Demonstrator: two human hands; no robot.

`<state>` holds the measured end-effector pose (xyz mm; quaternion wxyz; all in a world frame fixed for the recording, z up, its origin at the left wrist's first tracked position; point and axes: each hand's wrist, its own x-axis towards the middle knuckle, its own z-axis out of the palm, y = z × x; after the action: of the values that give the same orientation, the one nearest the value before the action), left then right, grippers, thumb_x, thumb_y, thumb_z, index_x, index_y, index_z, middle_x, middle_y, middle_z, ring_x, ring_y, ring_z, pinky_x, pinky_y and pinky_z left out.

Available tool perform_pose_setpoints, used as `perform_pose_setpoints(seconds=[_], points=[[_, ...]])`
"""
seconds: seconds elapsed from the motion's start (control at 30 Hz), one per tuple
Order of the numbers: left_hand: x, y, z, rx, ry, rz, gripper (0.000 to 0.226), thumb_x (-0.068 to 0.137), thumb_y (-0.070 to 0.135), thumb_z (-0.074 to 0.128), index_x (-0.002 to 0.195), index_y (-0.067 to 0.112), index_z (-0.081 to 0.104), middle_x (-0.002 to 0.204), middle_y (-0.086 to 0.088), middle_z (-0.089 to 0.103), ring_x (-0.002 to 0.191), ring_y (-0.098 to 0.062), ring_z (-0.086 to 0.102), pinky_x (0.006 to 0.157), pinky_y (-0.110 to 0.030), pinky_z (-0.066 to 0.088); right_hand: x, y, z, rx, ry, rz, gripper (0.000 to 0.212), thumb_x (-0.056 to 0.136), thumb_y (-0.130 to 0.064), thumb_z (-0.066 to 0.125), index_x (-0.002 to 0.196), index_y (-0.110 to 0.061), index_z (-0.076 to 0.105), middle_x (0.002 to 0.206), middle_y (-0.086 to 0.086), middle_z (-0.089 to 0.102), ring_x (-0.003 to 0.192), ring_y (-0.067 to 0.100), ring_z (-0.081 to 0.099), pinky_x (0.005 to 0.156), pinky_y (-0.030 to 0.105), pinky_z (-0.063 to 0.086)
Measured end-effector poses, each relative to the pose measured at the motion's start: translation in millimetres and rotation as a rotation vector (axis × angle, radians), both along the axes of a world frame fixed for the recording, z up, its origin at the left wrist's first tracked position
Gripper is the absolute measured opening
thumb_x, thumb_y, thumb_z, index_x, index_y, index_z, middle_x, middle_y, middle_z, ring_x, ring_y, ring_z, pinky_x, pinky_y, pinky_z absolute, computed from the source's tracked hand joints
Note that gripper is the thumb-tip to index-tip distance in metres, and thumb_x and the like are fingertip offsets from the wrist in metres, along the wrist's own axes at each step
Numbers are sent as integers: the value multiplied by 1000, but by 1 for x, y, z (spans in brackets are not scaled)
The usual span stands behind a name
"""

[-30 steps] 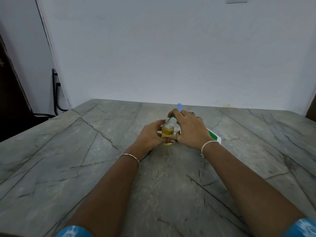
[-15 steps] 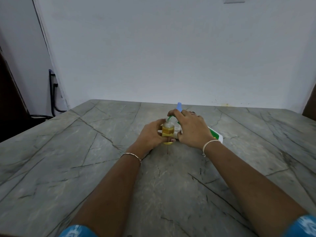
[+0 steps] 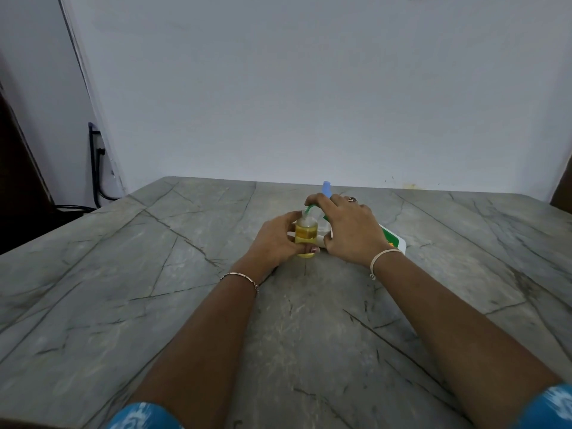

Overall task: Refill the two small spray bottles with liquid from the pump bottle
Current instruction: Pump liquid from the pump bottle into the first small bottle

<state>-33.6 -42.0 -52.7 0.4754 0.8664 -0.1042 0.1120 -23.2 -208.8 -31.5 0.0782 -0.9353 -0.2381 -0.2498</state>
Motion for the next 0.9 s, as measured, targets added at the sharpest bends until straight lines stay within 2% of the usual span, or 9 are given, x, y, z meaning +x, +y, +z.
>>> perform_pose_setpoints(seconds=[0.27, 0.5, 0.7, 0.9], points=[[1, 0, 0, -10, 10, 0, 87, 62, 19, 90, 138, 13, 49, 125, -7, 64, 107, -21, 65, 98, -41, 51, 1, 2, 1, 28, -27, -1, 57, 75, -20, 64, 125, -31, 38, 109, 2, 58, 101, 28, 56, 88, 47, 48], [-1, 0, 1, -11, 1, -10, 79, 64, 16, 88, 134, 13, 52, 107, 5, 63, 103, -17, 65, 95, -36, 53, -1, 0, 0, 11, 1, -2, 65, 76, -24, 64, 132, -37, 33, 114, 2, 59, 103, 26, 57, 92, 45, 47], [2, 1, 0, 4, -8, -1, 77, 62, 20, 89, 131, 18, 54, 117, -3, 68, 101, -17, 67, 94, -34, 54, 0, 2, 2, -5, -11, -3, 59, 77, -20, 64, 128, -32, 37, 115, 3, 58, 106, 28, 55, 92, 45, 46], [-1, -1, 0, -16, 2, -4, 79, 63, 16, 89, 133, 15, 53, 112, 0, 67, 102, -17, 67, 94, -36, 53, 1, 1, 2, -13, -10, -1, 61, 77, -22, 65, 130, -33, 36, 117, 2, 58, 108, 27, 55, 94, 46, 46]])
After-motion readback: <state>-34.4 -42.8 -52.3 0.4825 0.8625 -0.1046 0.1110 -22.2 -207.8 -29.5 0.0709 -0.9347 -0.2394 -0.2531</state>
